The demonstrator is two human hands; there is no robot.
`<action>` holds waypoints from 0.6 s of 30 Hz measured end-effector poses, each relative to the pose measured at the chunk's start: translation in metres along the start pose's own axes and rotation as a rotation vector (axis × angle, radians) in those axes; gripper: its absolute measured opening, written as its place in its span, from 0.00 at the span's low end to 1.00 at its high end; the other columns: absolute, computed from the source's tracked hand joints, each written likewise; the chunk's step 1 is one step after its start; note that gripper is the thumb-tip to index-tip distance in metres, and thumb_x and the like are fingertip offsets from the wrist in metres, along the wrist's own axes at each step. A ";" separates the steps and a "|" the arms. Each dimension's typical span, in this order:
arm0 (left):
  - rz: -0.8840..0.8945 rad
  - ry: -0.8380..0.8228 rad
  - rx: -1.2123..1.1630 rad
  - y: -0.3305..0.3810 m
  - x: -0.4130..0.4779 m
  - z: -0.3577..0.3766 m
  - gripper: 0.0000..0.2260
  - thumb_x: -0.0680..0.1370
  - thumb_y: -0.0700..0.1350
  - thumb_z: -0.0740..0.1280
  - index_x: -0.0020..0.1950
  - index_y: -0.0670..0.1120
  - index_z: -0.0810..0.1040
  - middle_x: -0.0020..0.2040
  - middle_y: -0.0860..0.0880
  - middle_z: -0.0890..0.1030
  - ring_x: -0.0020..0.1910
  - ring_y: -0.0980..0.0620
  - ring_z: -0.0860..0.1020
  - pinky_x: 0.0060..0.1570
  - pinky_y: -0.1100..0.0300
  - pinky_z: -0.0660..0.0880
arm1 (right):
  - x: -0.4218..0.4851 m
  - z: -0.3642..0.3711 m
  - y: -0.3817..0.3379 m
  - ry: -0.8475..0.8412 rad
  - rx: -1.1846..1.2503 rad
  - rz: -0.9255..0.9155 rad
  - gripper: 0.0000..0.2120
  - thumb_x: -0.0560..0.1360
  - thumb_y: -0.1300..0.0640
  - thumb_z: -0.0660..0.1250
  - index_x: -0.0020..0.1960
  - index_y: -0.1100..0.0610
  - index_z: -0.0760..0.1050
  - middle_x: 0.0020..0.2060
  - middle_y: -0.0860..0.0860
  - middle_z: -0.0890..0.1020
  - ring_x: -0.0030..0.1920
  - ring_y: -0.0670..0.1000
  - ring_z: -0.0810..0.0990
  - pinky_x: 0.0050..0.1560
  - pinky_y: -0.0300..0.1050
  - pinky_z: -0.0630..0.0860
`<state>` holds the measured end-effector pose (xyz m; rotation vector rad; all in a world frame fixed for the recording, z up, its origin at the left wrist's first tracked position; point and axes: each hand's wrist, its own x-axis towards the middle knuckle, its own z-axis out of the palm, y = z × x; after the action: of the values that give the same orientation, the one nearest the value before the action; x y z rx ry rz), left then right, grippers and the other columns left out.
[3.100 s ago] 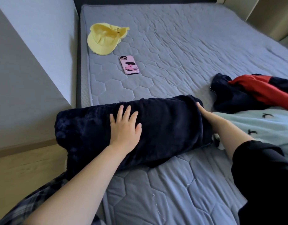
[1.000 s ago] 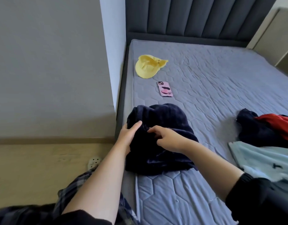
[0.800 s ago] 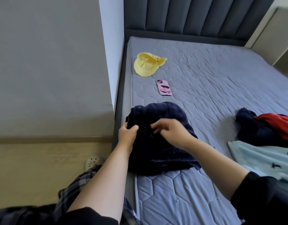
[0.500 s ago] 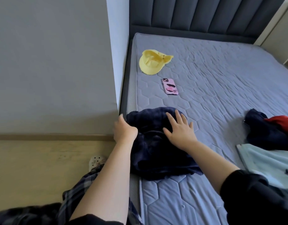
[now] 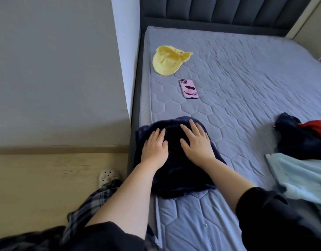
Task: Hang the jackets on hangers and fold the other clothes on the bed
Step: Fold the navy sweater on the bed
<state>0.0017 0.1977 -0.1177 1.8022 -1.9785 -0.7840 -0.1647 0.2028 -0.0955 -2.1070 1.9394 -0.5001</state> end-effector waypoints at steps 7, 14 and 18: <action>0.044 -0.020 0.076 0.000 0.000 0.000 0.29 0.81 0.59 0.54 0.79 0.52 0.49 0.79 0.51 0.48 0.77 0.53 0.46 0.75 0.52 0.47 | 0.002 -0.033 0.015 -0.232 0.343 0.027 0.26 0.78 0.58 0.63 0.74 0.47 0.63 0.77 0.46 0.54 0.77 0.47 0.50 0.75 0.44 0.49; 0.493 0.361 0.203 0.034 -0.028 -0.019 0.09 0.70 0.46 0.73 0.48 0.43 0.82 0.47 0.44 0.79 0.49 0.41 0.76 0.47 0.46 0.74 | 0.035 -0.072 0.041 -0.544 0.193 -0.029 0.27 0.75 0.62 0.67 0.71 0.44 0.68 0.74 0.44 0.64 0.72 0.46 0.64 0.70 0.40 0.59; 0.627 0.220 0.255 0.057 -0.050 -0.012 0.17 0.69 0.57 0.73 0.45 0.43 0.82 0.40 0.46 0.77 0.41 0.44 0.76 0.39 0.51 0.73 | 0.041 -0.065 0.037 -0.499 0.108 -0.061 0.27 0.74 0.60 0.69 0.70 0.44 0.70 0.73 0.46 0.66 0.70 0.49 0.67 0.68 0.43 0.63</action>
<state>-0.0300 0.2475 -0.0682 1.1838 -2.3626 -0.1358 -0.2217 0.1626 -0.0473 -1.9860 1.5352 -0.0709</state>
